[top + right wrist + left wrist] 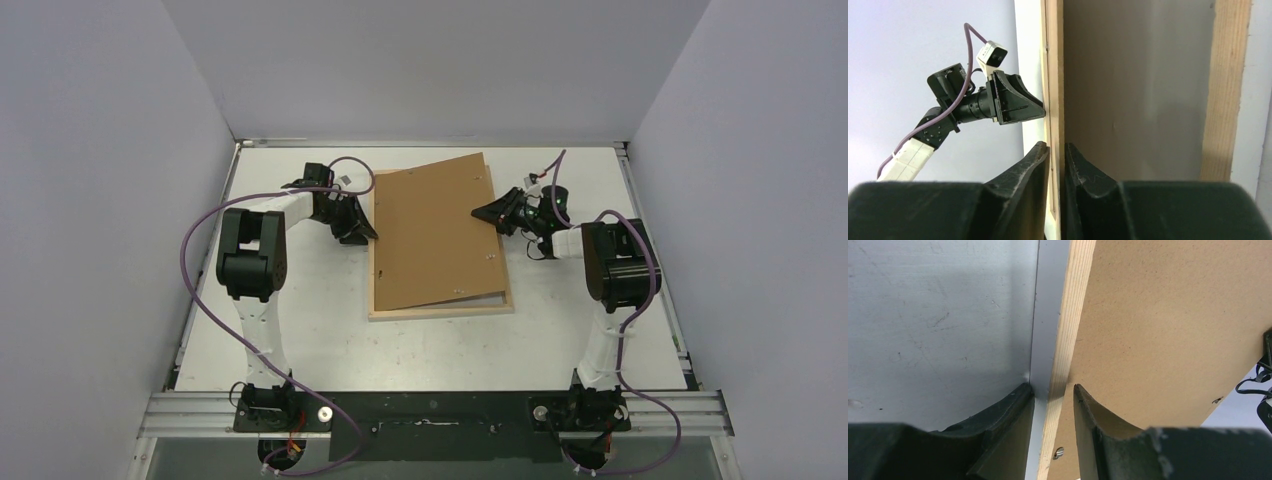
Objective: Put the photo into the frame
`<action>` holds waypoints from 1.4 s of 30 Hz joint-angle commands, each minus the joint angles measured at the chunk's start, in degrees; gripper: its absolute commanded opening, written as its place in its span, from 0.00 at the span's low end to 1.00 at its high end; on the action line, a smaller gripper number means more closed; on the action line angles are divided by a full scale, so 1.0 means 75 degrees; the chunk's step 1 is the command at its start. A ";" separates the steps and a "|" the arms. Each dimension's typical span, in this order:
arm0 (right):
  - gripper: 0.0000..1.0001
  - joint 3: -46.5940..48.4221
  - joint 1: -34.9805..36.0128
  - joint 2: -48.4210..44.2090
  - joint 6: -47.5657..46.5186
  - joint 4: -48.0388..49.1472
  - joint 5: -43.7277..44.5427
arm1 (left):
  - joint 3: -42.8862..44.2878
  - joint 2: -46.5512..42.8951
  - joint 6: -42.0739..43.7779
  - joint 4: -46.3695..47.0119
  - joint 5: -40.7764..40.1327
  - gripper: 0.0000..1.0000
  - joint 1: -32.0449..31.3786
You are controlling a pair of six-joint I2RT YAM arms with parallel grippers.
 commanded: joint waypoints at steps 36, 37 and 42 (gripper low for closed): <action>0.59 0.2390 0.0322 -0.1099 -0.3942 -0.6338 0.1610 | 0.0549 0.0062 0.0441 -0.0591 -0.0745 0.45 0.0030; 0.61 0.2488 0.0322 -0.1140 -0.4084 -0.6583 0.1701 | 0.0561 0.0051 0.0440 -0.0610 -0.0749 0.45 0.0029; 0.65 0.3108 0.0338 -0.1167 -0.4365 -0.7660 0.1697 | 0.0580 -0.0016 0.0500 -0.0699 -0.0840 0.49 0.0050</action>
